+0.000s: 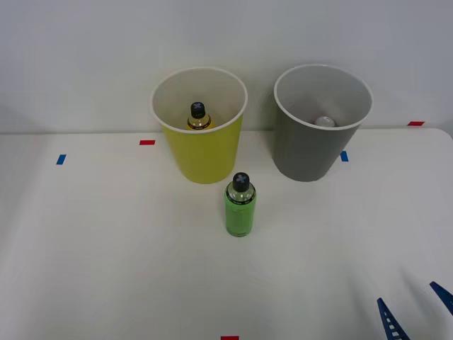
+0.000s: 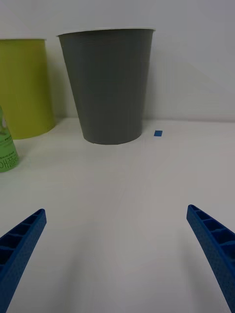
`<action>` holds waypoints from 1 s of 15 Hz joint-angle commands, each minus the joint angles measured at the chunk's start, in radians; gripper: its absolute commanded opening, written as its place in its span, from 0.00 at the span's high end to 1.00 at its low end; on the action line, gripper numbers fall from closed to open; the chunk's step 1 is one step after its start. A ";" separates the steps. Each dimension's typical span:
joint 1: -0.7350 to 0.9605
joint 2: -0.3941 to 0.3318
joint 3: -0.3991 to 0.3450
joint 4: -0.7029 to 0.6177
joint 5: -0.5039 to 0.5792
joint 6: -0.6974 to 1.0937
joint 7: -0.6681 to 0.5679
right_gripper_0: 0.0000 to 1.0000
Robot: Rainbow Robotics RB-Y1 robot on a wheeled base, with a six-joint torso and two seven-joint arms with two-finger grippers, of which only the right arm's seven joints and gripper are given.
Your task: Put cans in the gray bin, plastic bottles in the light green bin
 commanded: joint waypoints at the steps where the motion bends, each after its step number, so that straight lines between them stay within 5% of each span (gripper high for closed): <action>1: 0.000 0.000 0.000 0.000 -0.001 0.000 0.000 0.00; 15: 0.000 0.000 0.000 0.000 -0.001 0.000 0.000 0.00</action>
